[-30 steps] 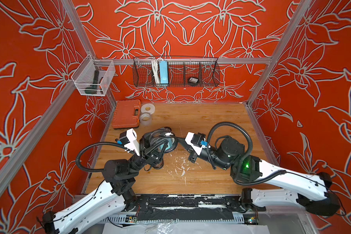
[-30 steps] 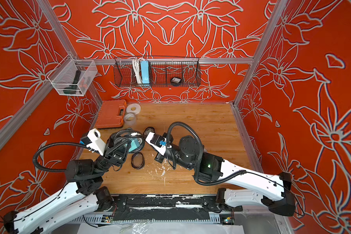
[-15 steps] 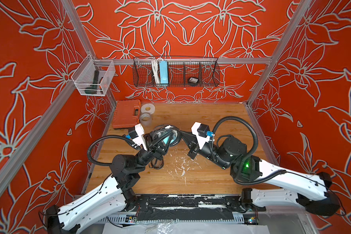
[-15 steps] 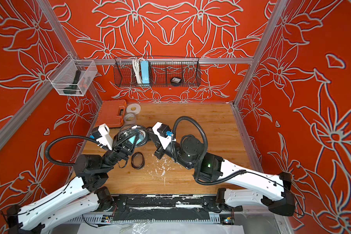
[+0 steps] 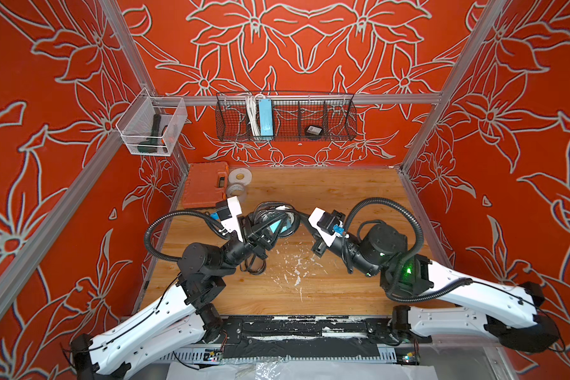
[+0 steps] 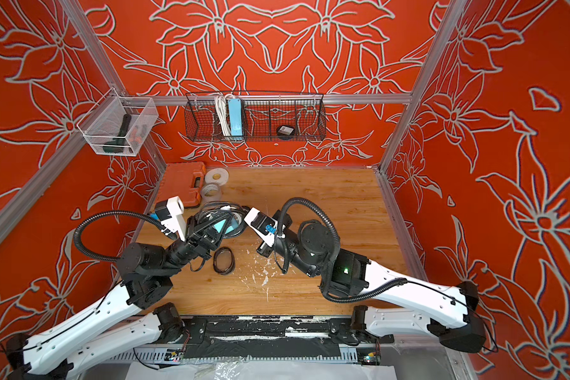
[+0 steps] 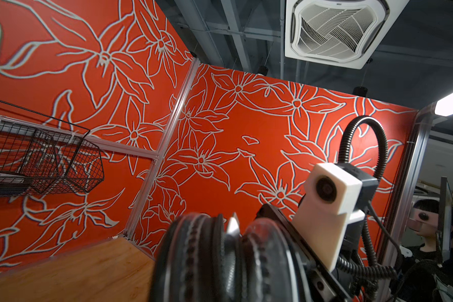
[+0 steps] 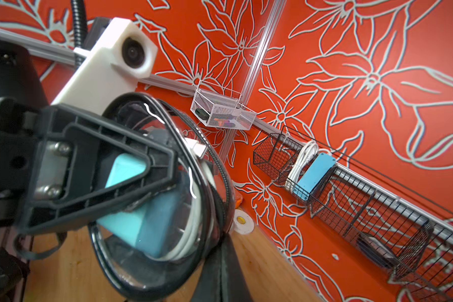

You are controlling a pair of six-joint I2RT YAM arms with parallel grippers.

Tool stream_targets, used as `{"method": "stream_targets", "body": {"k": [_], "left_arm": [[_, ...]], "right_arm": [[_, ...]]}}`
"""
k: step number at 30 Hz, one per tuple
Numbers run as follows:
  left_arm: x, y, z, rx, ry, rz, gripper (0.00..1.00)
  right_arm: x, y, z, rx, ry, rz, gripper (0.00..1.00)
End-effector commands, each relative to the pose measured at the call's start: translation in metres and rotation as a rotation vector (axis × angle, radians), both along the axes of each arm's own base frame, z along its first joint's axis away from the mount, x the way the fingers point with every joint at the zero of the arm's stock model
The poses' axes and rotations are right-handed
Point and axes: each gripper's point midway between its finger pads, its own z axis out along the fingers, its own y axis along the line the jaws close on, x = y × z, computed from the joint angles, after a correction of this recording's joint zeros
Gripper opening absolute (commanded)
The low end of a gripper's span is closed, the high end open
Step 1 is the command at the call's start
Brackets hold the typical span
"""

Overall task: Pack away charging kits
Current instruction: Zip the zipper on the storage bag.

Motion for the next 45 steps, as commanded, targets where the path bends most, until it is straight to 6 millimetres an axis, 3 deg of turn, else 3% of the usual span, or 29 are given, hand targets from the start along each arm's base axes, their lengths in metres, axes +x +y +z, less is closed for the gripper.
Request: {"method": "stream_targets", "body": {"k": [1,3,6,19,30,38,45], "left_arm": [[-0.003,-0.011,-0.015,0.103,0.015,-0.032,0.0],[0.0,-0.013,-0.025,0.142,0.038,-0.026,0.0],[0.002,-0.016,-0.037,0.192,0.062,-0.028,0.0],[0.009,-0.035,-0.096,0.417,0.145,-0.068,0.0],[0.02,-0.053,-0.132,0.512,0.206,-0.117,0.0],[0.03,-0.065,-0.153,0.574,0.25,-0.145,0.0],[0.032,-0.072,-0.164,0.601,0.264,-0.171,0.0]], "right_arm": [[0.006,-0.016,0.003,-0.067,-0.122,-0.051,0.0],[0.02,-0.029,0.005,-0.074,-0.102,-0.107,0.0],[0.021,-0.035,0.002,-0.077,-0.104,-0.082,0.0],[0.034,-0.036,-0.01,-0.216,-0.182,-0.059,0.0],[0.055,-0.04,0.005,-0.298,-0.289,-0.116,0.0],[0.041,-0.045,0.02,-0.309,-0.368,-0.067,0.0],[0.047,-0.048,0.031,-0.334,-0.371,-0.083,0.0]]}}
